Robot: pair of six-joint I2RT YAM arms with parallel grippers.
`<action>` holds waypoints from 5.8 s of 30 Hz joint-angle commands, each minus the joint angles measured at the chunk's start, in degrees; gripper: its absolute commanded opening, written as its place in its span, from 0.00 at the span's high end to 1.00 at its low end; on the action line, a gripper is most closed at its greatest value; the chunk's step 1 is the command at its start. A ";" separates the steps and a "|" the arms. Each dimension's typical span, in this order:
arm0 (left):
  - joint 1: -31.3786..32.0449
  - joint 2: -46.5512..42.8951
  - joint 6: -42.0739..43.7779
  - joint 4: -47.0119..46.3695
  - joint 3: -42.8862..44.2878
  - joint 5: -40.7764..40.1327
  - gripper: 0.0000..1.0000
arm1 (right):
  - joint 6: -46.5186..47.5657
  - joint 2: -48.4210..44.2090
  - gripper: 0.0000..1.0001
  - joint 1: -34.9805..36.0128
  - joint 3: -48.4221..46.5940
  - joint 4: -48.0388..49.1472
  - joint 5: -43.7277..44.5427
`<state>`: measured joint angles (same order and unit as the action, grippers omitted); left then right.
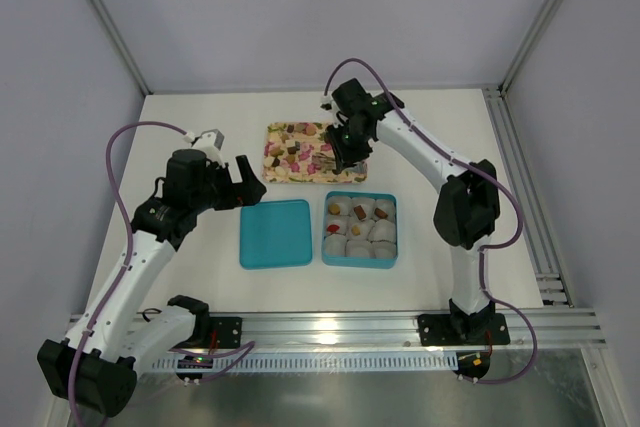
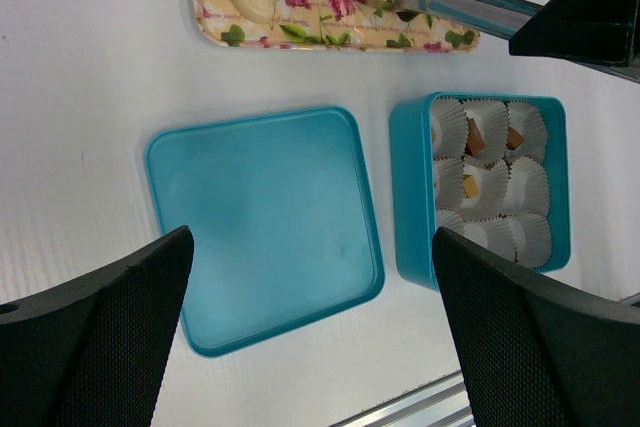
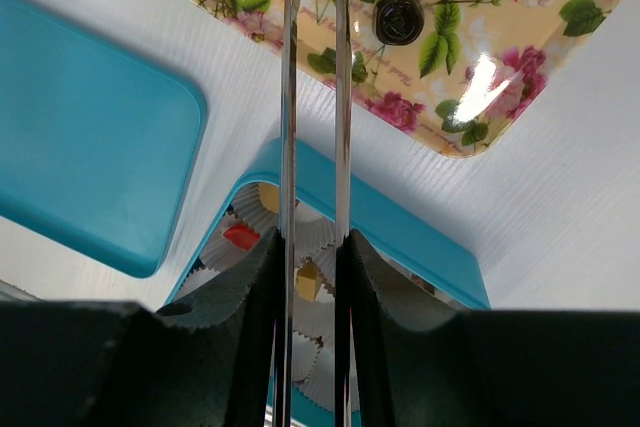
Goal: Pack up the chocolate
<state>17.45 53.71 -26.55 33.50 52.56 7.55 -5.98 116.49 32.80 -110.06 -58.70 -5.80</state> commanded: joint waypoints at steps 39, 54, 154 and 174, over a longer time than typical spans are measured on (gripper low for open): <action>-0.14 -1.95 0.18 -0.80 0.18 0.01 0.00 | -3.95 -20.32 0.68 -3.35 7.31 0.95 -3.43; -0.14 -2.47 0.18 -0.89 0.09 0.97 0.00 | -7.55 -42.21 0.68 -3.35 25.24 -5.28 -0.35; -0.23 1.83 0.18 -0.54 -0.08 0.18 0.00 | -3.87 7.44 0.62 -7.22 -9.65 6.40 0.35; -0.23 1.31 0.35 -0.36 0.00 0.09 0.00 | -3.95 4.63 0.69 -7.75 -8.50 5.44 -1.49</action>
<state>17.45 55.77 -26.55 33.67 52.56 7.99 -10.22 124.16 25.36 -118.39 -54.04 -5.98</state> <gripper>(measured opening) 0.996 0.331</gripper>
